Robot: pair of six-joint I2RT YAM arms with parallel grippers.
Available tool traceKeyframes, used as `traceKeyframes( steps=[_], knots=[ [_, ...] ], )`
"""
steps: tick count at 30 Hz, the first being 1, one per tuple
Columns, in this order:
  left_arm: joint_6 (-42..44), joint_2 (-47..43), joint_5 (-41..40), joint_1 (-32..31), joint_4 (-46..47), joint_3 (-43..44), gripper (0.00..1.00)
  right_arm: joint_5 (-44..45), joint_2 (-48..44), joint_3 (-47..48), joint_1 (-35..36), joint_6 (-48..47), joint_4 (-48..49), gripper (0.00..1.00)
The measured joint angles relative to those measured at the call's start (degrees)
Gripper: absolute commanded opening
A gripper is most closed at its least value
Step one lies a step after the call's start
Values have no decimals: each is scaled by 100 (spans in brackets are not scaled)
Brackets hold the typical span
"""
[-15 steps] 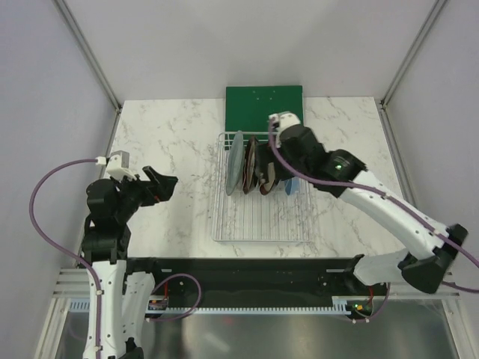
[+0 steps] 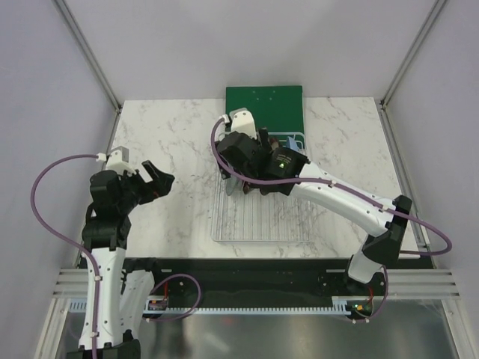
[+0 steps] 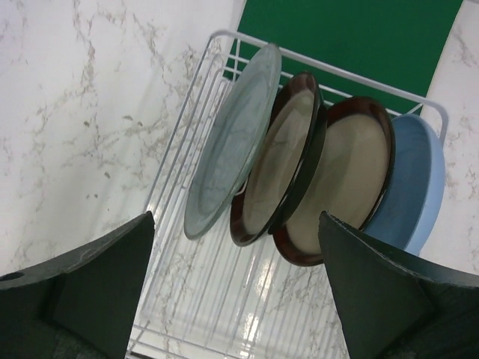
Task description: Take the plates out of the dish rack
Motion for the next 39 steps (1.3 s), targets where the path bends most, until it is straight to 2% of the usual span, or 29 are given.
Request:
traceKeyframes(
  steps=[1, 3, 9, 11, 18, 23, 25, 31, 36, 39],
  knots=[
    [-37, -31, -98, 0, -15, -17, 100, 70, 44, 92, -4, 15, 7, 98],
    [-114, -120, -221, 0, -22, -87, 100, 238, 201, 330, -9, 66, 31, 90],
    [-179, -247, -302, 0, -44, -286, 100, 396, 879, 656, -9, 264, 131, 89],
    [-179, -243, -310, 0, -55, -337, 100, 428, 1040, 656, -9, 380, 118, 86],
    [-179, -260, -411, 0, -55, -411, 100, 649, 1110, 487, -50, 833, 160, 85],
    [-184, -234, -420, 0, -52, -411, 100, 673, 1110, 79, -170, 1126, 142, 81],
    [-195, -208, -417, 0, -46, -420, 100, 671, 1110, -26, -225, 1189, 140, 78],
    [-260, -131, -411, 0, -39, -516, 100, 595, 1113, -122, -378, 1211, 337, 77],
    [-289, -127, -404, 0, -24, -568, 100, 378, 1115, -232, -450, 1176, 544, 68],
    [-293, -125, -404, 0, 0, -601, 100, 234, 1139, -238, -483, 1137, 627, 54]
  ],
)
